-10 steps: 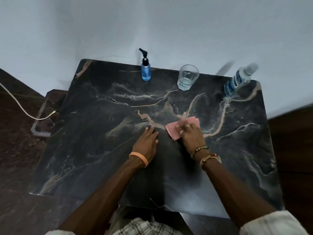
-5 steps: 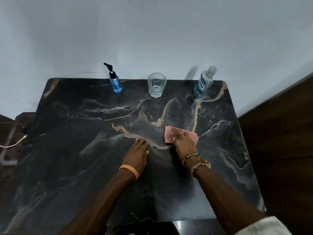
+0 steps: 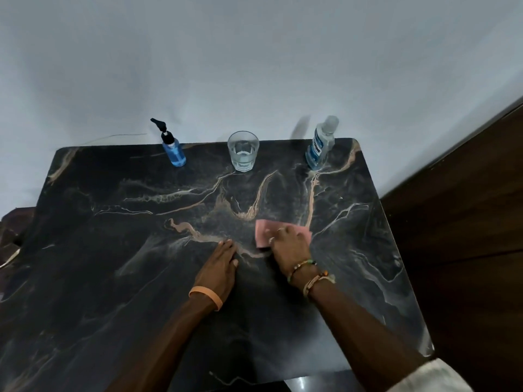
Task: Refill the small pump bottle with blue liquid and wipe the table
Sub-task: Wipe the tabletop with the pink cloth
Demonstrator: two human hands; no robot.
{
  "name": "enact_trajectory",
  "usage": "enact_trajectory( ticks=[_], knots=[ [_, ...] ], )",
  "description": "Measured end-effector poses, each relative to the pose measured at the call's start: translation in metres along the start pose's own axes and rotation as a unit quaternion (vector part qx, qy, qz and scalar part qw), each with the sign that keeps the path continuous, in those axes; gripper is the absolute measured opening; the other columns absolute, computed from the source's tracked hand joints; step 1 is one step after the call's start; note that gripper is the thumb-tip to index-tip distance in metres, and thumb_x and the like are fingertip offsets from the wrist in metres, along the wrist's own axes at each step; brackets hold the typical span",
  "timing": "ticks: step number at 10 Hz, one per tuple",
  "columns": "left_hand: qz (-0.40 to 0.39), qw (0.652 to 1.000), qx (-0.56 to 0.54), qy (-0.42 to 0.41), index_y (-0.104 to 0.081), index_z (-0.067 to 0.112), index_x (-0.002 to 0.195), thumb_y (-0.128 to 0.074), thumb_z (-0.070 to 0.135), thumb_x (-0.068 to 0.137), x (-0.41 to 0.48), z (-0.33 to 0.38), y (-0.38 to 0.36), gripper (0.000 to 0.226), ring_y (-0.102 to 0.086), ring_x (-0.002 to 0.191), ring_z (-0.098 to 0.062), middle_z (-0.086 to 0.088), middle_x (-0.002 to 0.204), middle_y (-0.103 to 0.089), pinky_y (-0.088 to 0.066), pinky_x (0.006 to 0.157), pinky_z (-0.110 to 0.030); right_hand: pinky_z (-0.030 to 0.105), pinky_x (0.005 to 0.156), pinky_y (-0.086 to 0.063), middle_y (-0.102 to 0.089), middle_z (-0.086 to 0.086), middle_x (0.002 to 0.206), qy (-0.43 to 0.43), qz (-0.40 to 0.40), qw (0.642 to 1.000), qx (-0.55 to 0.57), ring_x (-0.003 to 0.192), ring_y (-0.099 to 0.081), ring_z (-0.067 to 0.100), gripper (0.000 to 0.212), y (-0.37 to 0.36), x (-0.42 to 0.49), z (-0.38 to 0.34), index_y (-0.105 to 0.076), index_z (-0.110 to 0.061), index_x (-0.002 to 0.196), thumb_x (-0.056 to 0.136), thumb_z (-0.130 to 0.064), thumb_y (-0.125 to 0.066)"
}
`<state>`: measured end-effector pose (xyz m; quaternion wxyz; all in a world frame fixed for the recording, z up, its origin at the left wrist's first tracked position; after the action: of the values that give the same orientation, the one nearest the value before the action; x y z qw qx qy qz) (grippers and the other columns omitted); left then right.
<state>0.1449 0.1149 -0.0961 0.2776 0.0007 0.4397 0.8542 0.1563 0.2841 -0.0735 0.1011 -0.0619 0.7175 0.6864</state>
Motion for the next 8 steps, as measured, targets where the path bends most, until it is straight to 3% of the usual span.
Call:
enact_trajectory(
  ticks=[1, 2, 3, 4, 5, 6, 7, 8],
  knots=[
    [-0.002, 1.000, -0.021, 0.001, -0.038, 0.012, 0.146, -0.041, 0.023, 0.102, 0.000, -0.002, 0.002, 0.046, -0.020, 0.146, -0.012, -0.003, 0.156, -0.031, -0.011, 0.115, -0.020, 0.045, 0.094, -0.044, -0.040, 0.009, 0.141, -0.079, -0.019, 0.996, 0.020, 0.126, -0.037, 0.032, 0.044, 0.001, -0.002, 0.047, -0.034, -0.017, 0.143, 0.100, -0.022, -0.035],
    [0.013, 0.999, -0.044, 0.001, -0.042, 0.013, 0.144, -0.042, 0.024, 0.102, -0.001, -0.003, 0.006, 0.044, -0.027, 0.143, -0.013, -0.004, 0.153, -0.037, -0.016, 0.115, -0.022, 0.039, 0.096, -0.045, -0.038, 0.011, 0.142, -0.142, -0.014, 0.985, 0.101, 0.124, -0.042, 0.029, 0.047, -0.009, -0.027, 0.044, -0.029, -0.010, 0.145, 0.100, -0.022, -0.034],
    [0.039, 0.997, -0.064, 0.010, -0.048, 0.013, 0.140, -0.044, 0.026, 0.101, -0.003, -0.003, 0.012, 0.040, -0.037, 0.138, -0.015, -0.006, 0.147, -0.045, -0.025, 0.114, -0.026, 0.035, 0.101, -0.040, -0.044, 0.009, 0.139, -0.093, -0.029, 0.985, 0.140, 0.121, -0.047, 0.024, 0.042, -0.026, -0.052, -0.020, -0.039, -0.010, 0.141, 0.100, -0.017, -0.033],
    [0.066, 0.992, -0.102, 0.027, -0.055, 0.014, 0.131, -0.043, 0.028, 0.101, -0.002, -0.003, 0.020, 0.035, -0.052, 0.123, -0.018, -0.006, 0.134, -0.057, -0.038, 0.102, -0.028, 0.037, 0.109, -0.033, -0.036, 0.011, 0.146, -0.012, -0.023, 0.987, 0.161, 0.130, -0.038, 0.027, 0.046, -0.025, -0.041, -0.067, -0.032, -0.006, 0.145, 0.100, -0.013, -0.034],
    [0.119, 0.980, -0.149, 0.055, -0.057, 0.016, 0.128, -0.045, 0.029, 0.101, -0.002, -0.008, 0.035, 0.033, -0.058, 0.111, -0.018, -0.003, 0.124, -0.063, -0.042, 0.095, -0.029, 0.035, 0.104, -0.037, -0.044, 0.001, 0.141, -0.105, 0.013, 0.963, 0.250, 0.127, -0.043, 0.021, 0.043, -0.003, 0.007, -0.056, -0.040, -0.018, 0.142, 0.099, -0.016, -0.034],
    [0.168, 0.960, -0.208, 0.088, -0.059, 0.022, 0.120, -0.043, 0.032, 0.101, -0.004, -0.020, 0.046, 0.026, -0.058, 0.103, -0.014, 0.004, 0.112, -0.062, -0.044, 0.087, -0.030, 0.039, 0.104, -0.038, -0.046, 0.004, 0.139, -0.073, -0.026, 0.969, 0.235, 0.127, -0.042, 0.025, 0.039, -0.003, 0.033, -0.081, -0.045, -0.018, 0.137, 0.099, -0.019, -0.035],
    [0.201, 0.939, -0.231, 0.154, -0.057, 0.018, 0.120, -0.043, 0.036, 0.100, -0.008, -0.038, 0.050, 0.030, -0.057, 0.103, -0.016, 0.002, 0.113, -0.060, -0.045, 0.088, -0.034, 0.044, 0.107, -0.035, -0.043, 0.012, 0.141, 0.020, -0.023, 0.982, 0.189, 0.128, -0.039, 0.031, 0.039, -0.004, 0.021, -0.115, -0.043, -0.012, 0.138, 0.100, -0.019, -0.039],
    [0.209, 0.919, -0.282, 0.178, -0.063, 0.018, 0.112, -0.046, 0.039, 0.099, -0.011, -0.053, 0.050, 0.029, -0.063, 0.096, -0.016, 0.001, 0.106, -0.067, -0.051, 0.084, -0.036, 0.038, 0.104, -0.038, -0.048, 0.003, 0.137, 0.083, -0.061, 0.965, 0.241, 0.125, -0.045, 0.021, 0.039, -0.008, -0.002, -0.117, -0.048, -0.020, 0.136, 0.097, -0.018, -0.045]
  ],
)
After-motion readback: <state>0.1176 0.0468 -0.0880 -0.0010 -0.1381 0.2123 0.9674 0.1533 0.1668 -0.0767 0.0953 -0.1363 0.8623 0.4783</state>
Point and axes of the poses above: each hand's wrist, its own x-axis towards the middle knuckle, its own y-axis out of the back of the hand, z = x × y, the point moved 9 cm from there along x, towards the middle knuckle
